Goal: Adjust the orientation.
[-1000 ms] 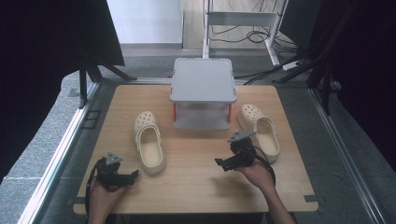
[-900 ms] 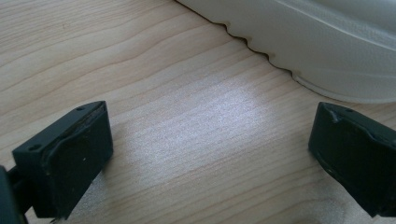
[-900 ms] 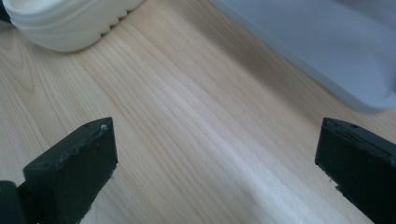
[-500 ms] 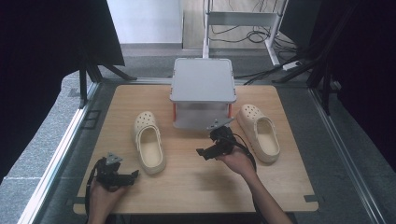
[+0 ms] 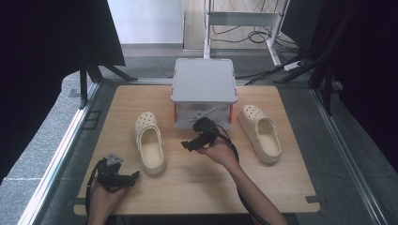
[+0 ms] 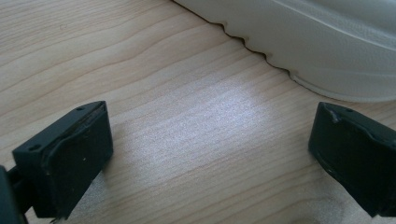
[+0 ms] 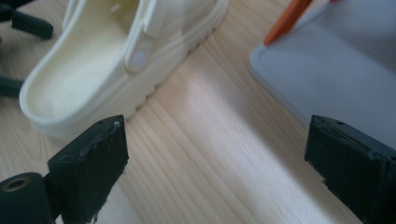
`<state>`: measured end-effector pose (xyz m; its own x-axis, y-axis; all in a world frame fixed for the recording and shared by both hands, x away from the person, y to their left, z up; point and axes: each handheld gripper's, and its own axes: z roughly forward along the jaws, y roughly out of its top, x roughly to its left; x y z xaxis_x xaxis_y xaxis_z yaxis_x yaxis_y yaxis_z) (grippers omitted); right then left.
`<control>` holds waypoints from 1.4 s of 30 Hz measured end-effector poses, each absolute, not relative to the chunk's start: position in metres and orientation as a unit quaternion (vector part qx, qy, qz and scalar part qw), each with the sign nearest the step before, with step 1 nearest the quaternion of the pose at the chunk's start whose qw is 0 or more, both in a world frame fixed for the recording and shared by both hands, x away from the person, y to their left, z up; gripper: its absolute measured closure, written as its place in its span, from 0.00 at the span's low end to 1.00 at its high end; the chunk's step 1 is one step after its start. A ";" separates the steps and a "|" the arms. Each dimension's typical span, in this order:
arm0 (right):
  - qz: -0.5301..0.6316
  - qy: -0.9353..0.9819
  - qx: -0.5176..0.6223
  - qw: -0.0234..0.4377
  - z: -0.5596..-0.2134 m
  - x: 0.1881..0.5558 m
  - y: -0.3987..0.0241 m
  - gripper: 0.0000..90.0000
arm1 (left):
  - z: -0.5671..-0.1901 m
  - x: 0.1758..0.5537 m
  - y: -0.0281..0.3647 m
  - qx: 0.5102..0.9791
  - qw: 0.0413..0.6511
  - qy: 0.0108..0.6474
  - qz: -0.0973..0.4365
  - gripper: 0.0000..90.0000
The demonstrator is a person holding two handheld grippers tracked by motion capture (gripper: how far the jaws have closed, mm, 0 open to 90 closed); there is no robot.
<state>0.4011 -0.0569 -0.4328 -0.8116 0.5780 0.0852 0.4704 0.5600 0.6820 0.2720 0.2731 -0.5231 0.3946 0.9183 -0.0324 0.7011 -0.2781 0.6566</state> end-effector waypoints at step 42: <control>0.312 0.886 0.334 0.077 -0.451 0.438 0.056 0.85 | -0.523 0.272 0.273 0.784 0.302 0.512 0.178 0.00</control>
